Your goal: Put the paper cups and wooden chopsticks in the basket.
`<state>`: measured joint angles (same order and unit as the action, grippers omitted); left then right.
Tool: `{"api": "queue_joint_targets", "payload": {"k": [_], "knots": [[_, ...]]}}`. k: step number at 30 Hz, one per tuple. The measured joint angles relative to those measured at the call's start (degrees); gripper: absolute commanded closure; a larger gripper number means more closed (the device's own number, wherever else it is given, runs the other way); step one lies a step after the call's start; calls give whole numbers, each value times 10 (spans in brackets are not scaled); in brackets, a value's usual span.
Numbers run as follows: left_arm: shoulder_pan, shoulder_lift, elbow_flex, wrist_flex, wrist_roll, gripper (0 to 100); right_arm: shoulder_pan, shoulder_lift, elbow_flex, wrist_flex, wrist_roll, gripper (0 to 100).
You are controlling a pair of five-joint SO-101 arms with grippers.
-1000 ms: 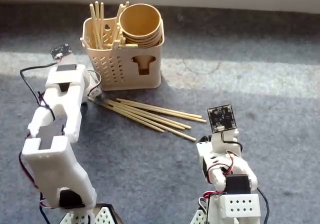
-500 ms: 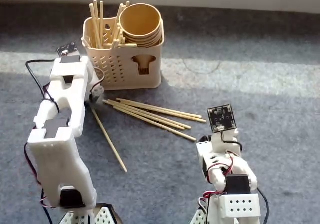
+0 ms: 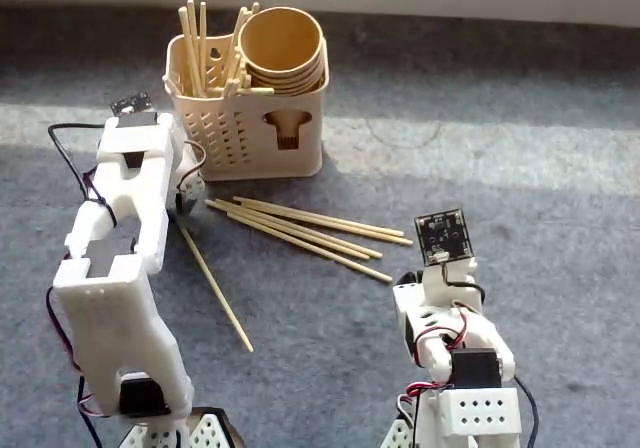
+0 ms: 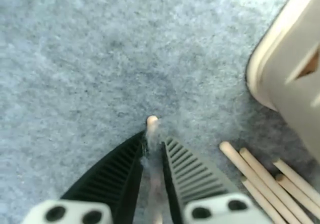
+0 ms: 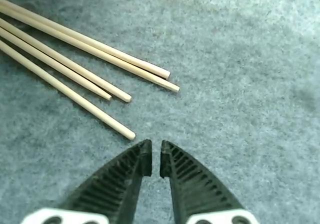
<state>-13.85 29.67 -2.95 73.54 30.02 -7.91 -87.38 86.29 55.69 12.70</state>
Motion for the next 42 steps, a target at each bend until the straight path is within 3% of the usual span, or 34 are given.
{"api": "queue_joint_targets", "payload": {"k": [11, 42], "knots": [[-2, -32, 46, 0, -23, 994, 0, 0, 0, 0, 0, 948], [-8, -537, 444, -182, -47, 994, 0, -2, 7, 20, 0, 978]]}}
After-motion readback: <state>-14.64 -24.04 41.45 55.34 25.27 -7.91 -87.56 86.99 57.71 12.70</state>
